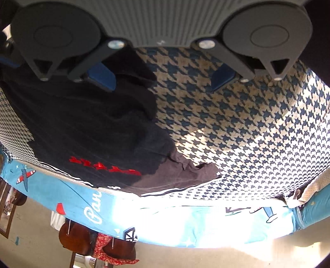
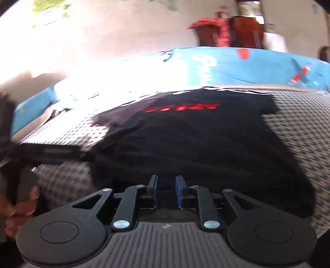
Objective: Fold clothes
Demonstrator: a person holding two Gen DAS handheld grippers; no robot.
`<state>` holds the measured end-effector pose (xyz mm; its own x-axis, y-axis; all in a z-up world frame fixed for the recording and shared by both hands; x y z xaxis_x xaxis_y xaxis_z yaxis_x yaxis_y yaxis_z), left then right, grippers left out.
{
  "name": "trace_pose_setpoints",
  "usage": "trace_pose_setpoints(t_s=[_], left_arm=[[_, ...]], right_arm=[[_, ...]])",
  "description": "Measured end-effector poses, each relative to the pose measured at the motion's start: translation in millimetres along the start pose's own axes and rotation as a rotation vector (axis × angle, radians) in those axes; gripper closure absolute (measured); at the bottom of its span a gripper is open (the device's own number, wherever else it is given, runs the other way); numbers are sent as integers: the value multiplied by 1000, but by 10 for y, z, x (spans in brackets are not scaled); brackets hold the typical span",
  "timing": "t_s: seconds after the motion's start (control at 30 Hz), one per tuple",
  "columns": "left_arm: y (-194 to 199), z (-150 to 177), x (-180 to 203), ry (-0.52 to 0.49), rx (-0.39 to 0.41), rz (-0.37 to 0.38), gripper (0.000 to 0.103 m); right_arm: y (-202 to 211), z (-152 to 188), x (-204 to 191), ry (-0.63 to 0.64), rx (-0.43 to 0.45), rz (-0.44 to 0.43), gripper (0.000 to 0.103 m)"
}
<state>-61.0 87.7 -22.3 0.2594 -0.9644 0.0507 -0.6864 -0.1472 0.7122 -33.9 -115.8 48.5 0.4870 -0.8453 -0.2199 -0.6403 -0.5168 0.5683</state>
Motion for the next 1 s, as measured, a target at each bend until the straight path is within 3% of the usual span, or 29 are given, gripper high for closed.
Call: trace_pose_setpoints(t_s=[0.2, 0.47, 1.0], left_arm=[[-61, -73, -133, 28, -17, -44, 0], [-30, -230, -352, 84, 10, -89, 0], [19, -191, -708, 209, 18, -163, 0]], right_arm=[[-99, 29, -361, 85, -12, -67, 83], [-261, 56, -836, 285, -2, -89, 67], [-688, 157, -1417, 547, 1, -148, 66]])
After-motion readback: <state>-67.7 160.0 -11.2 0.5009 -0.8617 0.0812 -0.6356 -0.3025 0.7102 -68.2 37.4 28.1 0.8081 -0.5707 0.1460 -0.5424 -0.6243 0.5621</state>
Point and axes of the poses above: each gripper's, at about its wrist camera, not at the fingertips, and y roughly against the way its jaws point, x to its right, z to its underside, the point moved 10 cm from there along -y, roughly the way its jaws point, and after that the axes turned 6 degrees about -y, right-handed, at the moved point
